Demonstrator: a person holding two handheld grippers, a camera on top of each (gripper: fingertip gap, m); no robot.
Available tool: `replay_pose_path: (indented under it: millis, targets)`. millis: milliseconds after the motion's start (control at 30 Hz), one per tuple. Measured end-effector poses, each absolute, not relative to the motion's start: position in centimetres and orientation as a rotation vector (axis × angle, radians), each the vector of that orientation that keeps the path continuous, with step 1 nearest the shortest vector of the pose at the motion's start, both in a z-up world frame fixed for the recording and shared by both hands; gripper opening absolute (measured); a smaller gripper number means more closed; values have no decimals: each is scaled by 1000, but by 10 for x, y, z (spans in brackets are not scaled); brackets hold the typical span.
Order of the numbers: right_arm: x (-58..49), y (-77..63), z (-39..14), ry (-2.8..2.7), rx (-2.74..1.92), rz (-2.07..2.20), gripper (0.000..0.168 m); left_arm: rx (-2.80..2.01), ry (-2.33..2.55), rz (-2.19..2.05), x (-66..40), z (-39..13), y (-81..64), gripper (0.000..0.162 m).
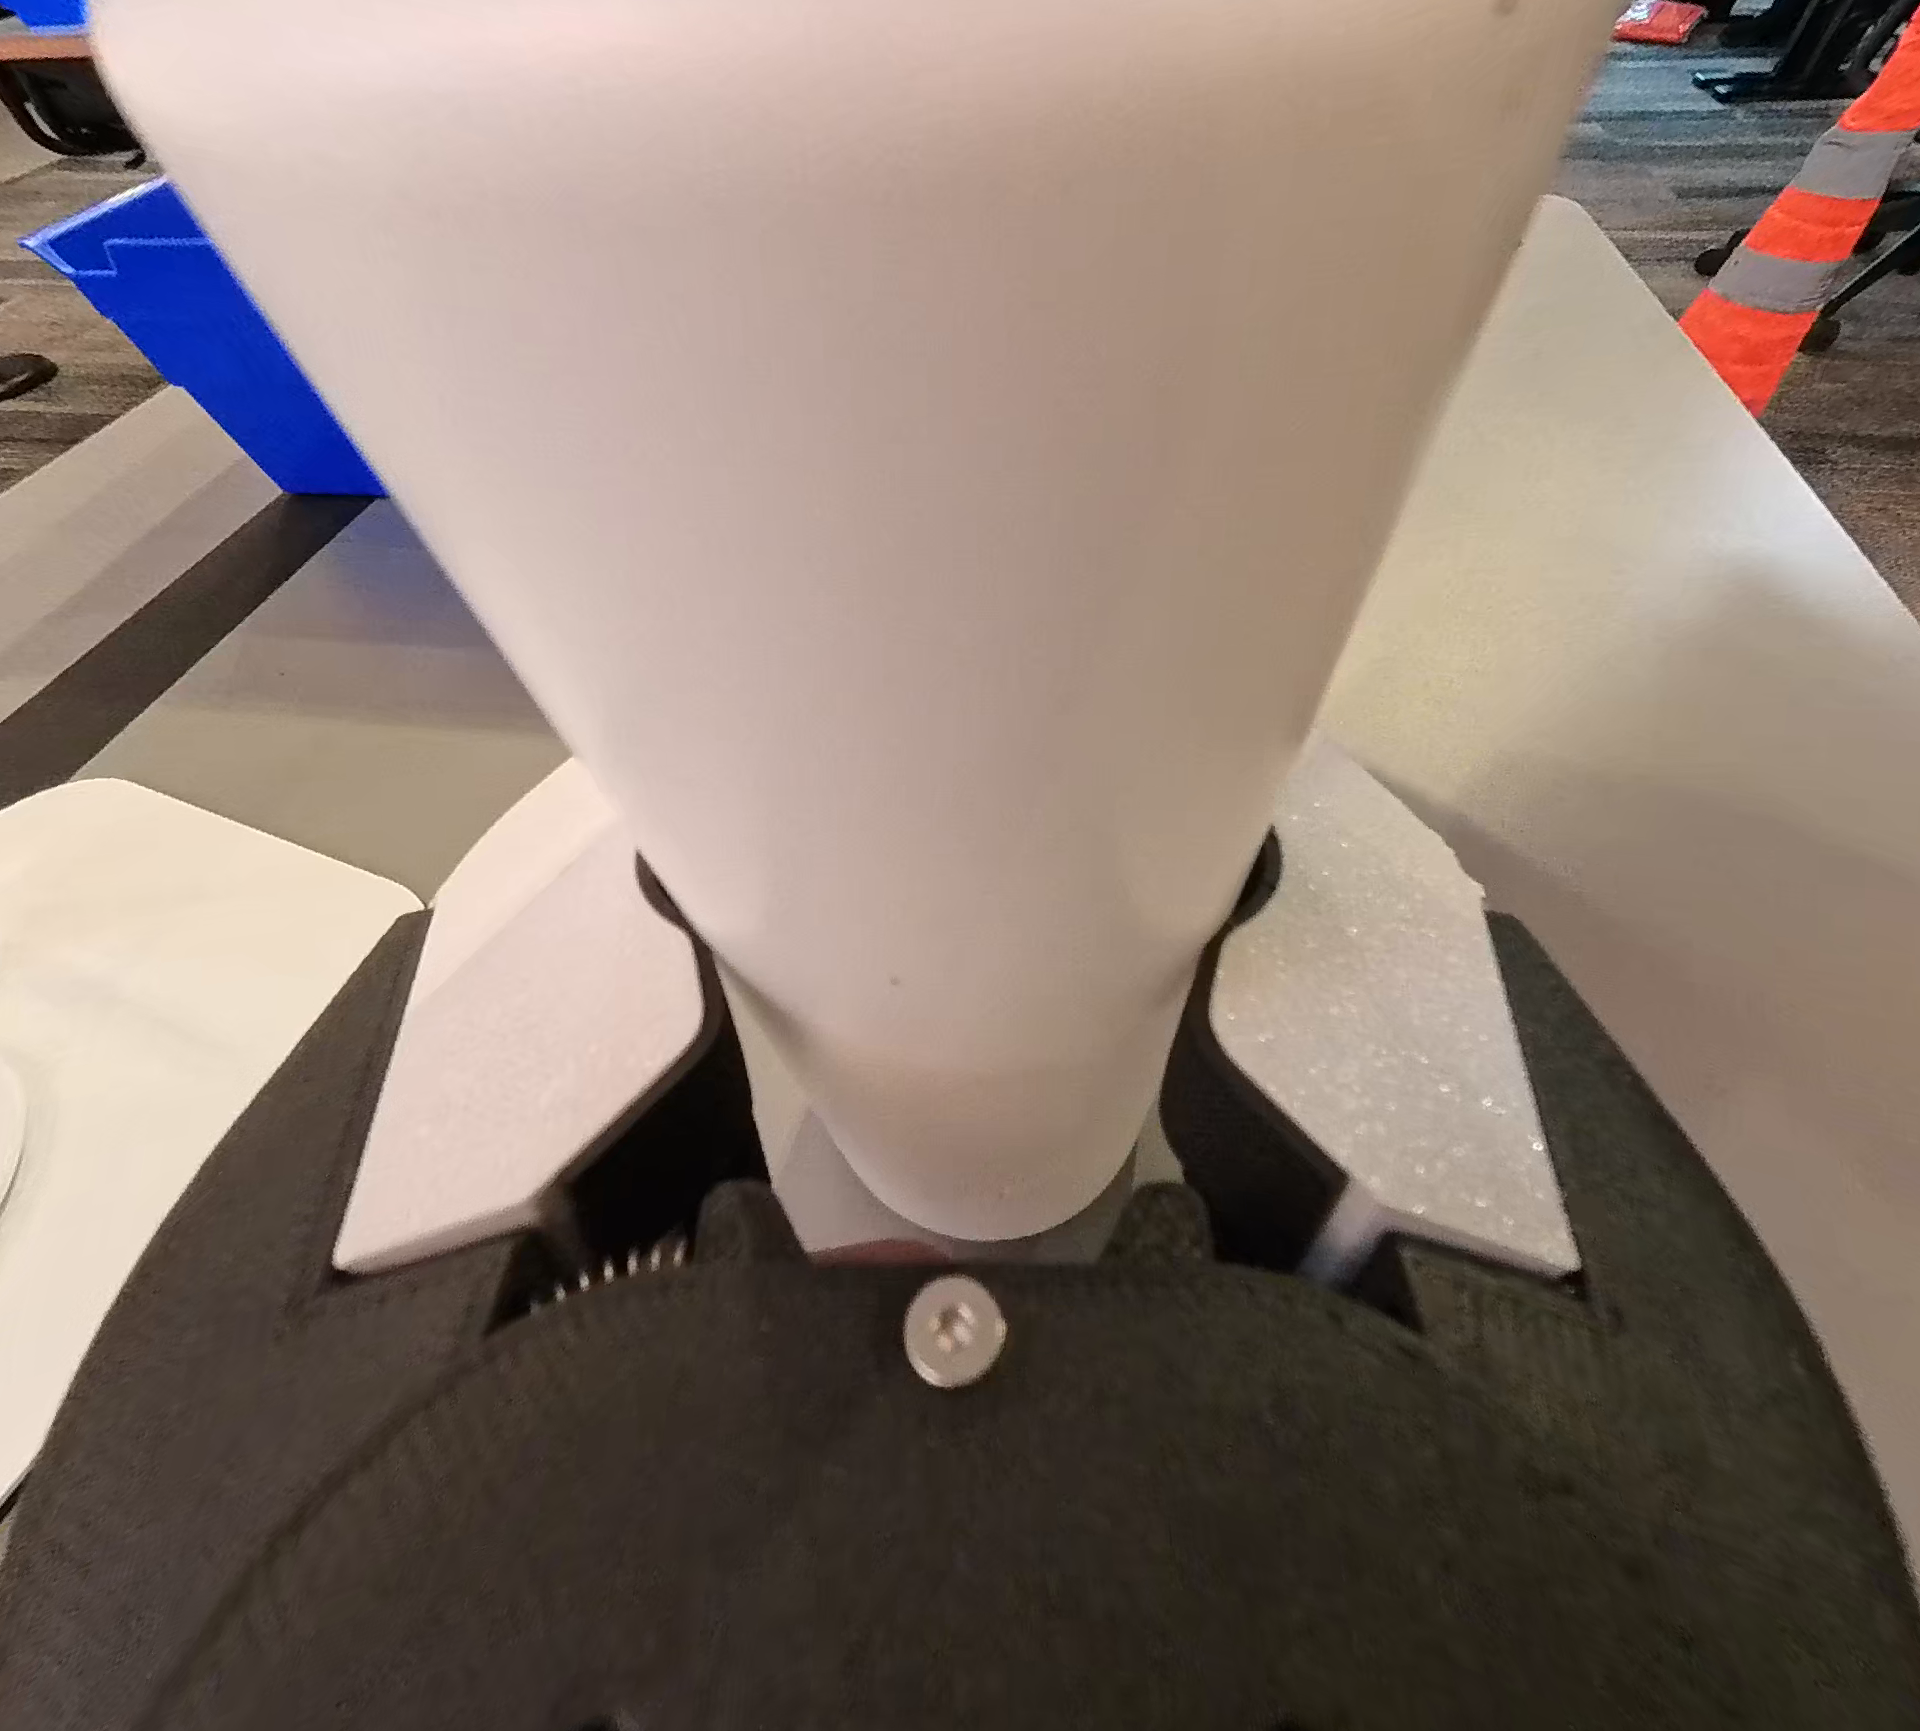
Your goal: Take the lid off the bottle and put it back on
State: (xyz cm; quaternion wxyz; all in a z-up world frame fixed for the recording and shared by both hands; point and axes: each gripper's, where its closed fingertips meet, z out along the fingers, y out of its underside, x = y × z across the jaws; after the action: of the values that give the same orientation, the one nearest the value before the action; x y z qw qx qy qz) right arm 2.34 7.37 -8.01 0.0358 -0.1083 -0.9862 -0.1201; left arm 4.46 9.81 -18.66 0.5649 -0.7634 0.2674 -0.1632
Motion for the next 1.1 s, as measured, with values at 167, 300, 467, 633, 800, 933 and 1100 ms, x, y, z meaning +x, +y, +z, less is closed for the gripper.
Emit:
replay_pose_path:
  millis: [167, 300, 467, 633, 800, 933, 1100]
  targets:
    - [21, 71, -81, -3011, -408, -396, 73, -1796, 629, -387, 44, -187, 98, 101]
    - [17, 67, -71, -2933, -786, -137, 95, -1797, 631, -385, 45, -187, 98, 101]
    - [16, 66, -68, -2792, -1240, 157, 84, -1797, 631, -384, 45, -187, 98, 101]
    - [23, 65, -79, -2785, -1386, 178, 72, -1798, 627, -382, 45, -187, 98, 101]
    - [24, 66, -78, -2875, -1206, 79, 71, -1797, 629, -383, 45, -187, 98, 101]
    - [23, 67, -78, -3016, -860, -56, 71, -1795, 628, -387, 44, -187, 97, 101]
    - [24, 72, -76, -3085, -392, -395, 71, -1795, 632, -386, 45, -187, 98, 101]
